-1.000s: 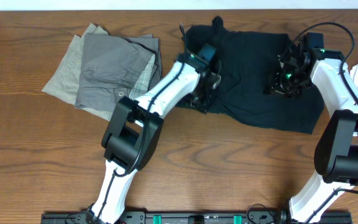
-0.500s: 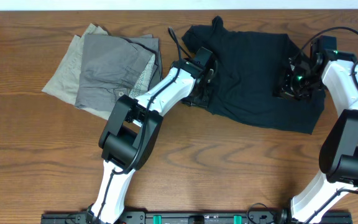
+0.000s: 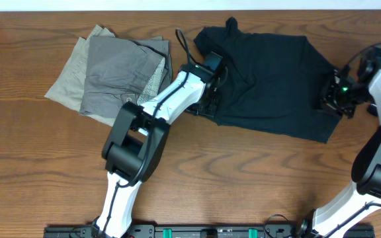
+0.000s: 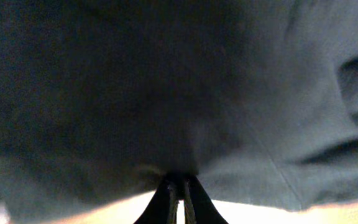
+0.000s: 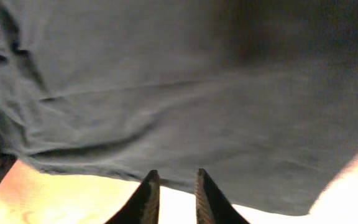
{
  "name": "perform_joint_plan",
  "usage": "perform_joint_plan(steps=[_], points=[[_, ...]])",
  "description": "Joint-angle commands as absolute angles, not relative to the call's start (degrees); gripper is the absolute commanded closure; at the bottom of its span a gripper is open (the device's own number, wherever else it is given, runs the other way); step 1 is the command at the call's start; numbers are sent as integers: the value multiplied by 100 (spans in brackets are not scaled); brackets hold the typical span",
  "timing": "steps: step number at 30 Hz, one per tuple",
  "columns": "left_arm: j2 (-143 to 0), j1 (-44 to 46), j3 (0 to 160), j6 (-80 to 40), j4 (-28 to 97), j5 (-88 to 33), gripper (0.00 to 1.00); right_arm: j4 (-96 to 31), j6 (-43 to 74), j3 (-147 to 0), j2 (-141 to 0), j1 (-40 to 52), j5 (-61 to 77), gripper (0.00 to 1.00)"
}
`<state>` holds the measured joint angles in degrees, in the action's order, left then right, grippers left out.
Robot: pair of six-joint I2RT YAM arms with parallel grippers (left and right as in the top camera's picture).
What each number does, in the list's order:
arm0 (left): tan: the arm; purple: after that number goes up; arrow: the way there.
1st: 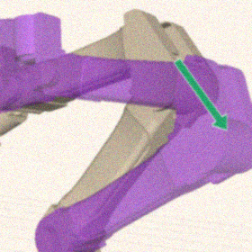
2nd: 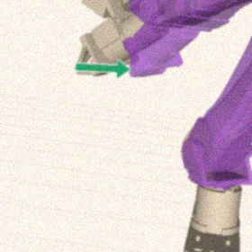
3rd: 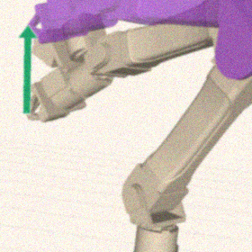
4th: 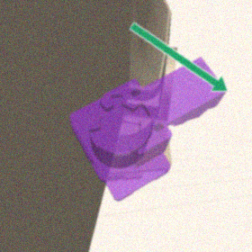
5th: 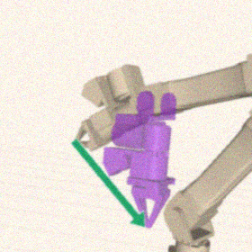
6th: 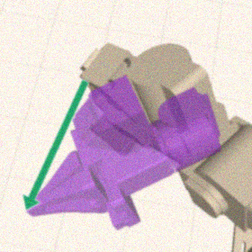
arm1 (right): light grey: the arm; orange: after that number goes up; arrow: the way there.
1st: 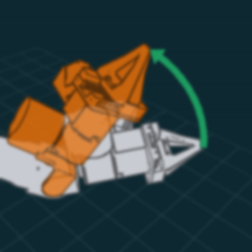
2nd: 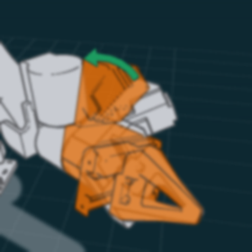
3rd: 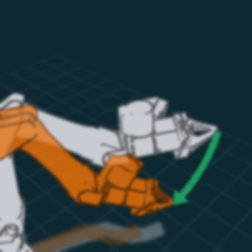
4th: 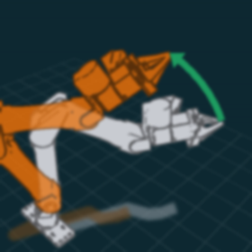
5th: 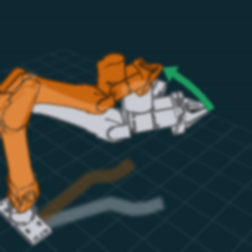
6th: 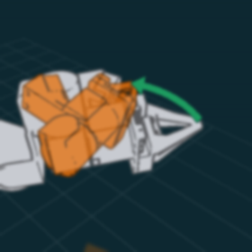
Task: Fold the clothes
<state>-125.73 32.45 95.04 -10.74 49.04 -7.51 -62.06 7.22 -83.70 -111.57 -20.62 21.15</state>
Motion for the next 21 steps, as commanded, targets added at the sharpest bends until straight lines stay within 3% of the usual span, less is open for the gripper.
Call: perform_joint_plan(steps=[1,9,21], points=[[-11977,3260,9483,-1109,5183,-593,94,-6285,746,-8355,-11045,-2244,2032,78],[-11799,3358,9480,-1109,5575,-591,94,-6724,1109,-7900,-11048,-2322,1181,69],[-11799,3356,9483,-1103,5478,-589,94,-5822,1398,-6510,-11048,-2379,1245,55]])
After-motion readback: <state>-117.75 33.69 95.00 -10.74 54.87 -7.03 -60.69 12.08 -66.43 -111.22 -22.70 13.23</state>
